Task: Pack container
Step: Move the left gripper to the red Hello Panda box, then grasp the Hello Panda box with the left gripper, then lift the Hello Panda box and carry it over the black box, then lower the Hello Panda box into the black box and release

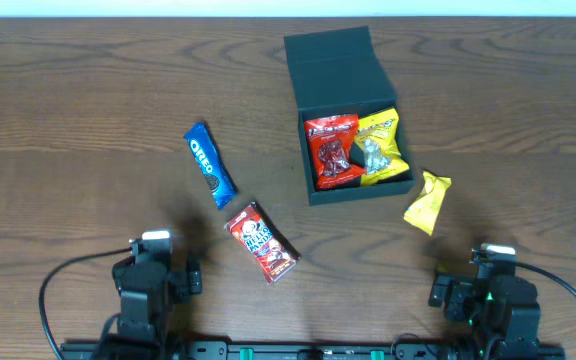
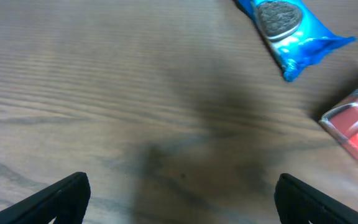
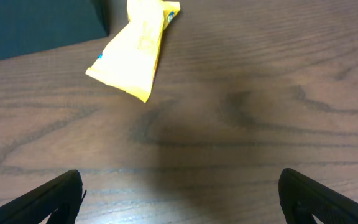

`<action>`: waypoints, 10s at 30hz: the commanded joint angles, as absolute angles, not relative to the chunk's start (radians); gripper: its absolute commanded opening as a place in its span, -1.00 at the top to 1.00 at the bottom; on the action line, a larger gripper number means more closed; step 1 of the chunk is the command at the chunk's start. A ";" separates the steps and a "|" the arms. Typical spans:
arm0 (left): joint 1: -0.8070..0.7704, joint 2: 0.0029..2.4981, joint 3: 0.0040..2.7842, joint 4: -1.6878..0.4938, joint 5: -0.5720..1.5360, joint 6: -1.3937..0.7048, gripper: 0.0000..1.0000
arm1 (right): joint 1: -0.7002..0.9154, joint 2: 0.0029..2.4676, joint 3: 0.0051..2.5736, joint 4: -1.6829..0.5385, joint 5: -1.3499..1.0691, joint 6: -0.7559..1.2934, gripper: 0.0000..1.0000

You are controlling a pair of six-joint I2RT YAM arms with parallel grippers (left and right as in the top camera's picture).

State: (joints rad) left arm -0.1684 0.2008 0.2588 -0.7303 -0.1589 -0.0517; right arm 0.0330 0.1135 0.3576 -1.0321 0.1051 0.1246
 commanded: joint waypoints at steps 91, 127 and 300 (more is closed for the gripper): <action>-0.649 1.674 0.883 -0.643 0.001 -1.272 -0.92 | 0.020 0.104 0.352 -1.037 0.101 0.115 -0.99; -0.675 1.687 0.883 -0.620 0.020 -1.282 -0.06 | 0.020 0.104 0.352 -1.037 0.101 0.115 -0.98; -0.769 2.270 2.051 -1.122 -0.461 -0.808 -0.91 | 0.020 0.104 0.352 -1.037 0.101 0.115 -0.98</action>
